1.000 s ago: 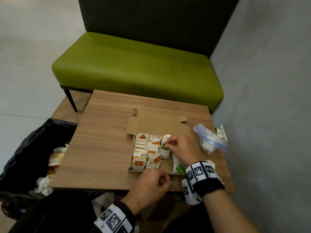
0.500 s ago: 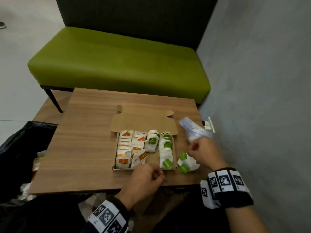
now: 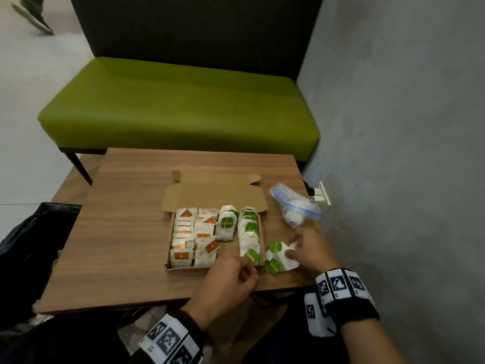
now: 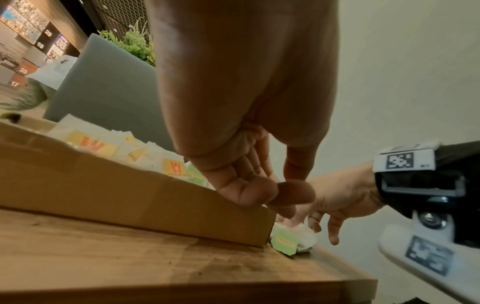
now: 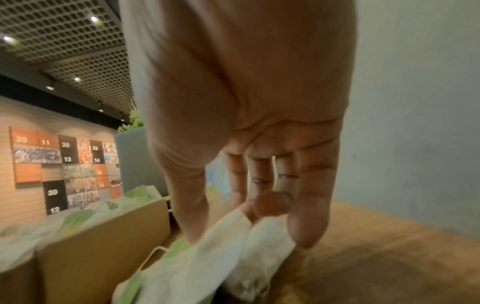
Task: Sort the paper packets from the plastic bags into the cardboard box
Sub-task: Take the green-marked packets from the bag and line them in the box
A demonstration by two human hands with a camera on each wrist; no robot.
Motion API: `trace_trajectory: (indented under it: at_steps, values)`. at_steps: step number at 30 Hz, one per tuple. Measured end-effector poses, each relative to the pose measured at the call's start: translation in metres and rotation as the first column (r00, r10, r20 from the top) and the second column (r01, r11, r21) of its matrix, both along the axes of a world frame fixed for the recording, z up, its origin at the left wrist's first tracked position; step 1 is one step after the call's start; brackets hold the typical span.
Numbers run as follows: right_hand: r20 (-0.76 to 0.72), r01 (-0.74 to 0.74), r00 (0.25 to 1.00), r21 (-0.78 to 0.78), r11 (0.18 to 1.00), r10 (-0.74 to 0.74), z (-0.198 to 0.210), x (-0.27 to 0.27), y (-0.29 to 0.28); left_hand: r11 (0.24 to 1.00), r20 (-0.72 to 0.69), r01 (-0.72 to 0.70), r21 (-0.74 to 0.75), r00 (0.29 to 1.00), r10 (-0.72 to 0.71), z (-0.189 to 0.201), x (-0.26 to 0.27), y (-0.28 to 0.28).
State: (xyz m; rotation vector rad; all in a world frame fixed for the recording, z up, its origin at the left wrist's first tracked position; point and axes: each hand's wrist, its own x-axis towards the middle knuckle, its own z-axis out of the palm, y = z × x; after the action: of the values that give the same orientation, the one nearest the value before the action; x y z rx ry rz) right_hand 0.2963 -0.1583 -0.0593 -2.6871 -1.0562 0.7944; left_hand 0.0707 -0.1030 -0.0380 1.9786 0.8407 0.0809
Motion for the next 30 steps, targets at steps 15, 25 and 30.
trace_trajectory:
  at_steps: [15,25,30]
  values:
    - [0.033,-0.072,0.997,-0.001,0.997,0.072,0.023,-0.022,-0.017,1.0,-0.01,0.002,-0.013,1.0,-0.003,0.001,0.001,-0.002]
    - [0.151,-0.093,0.986,0.109,0.99,0.076,0.048,-0.006,-0.022,0.999,0.023,-0.015,0.034,1.0,0.014,0.01,0.023,0.004]
    - [-0.033,-0.221,0.971,0.227,0.948,0.235,0.069,-0.012,-0.019,0.981,0.173,0.001,0.196,0.984,-0.035,0.019,0.034,0.005]
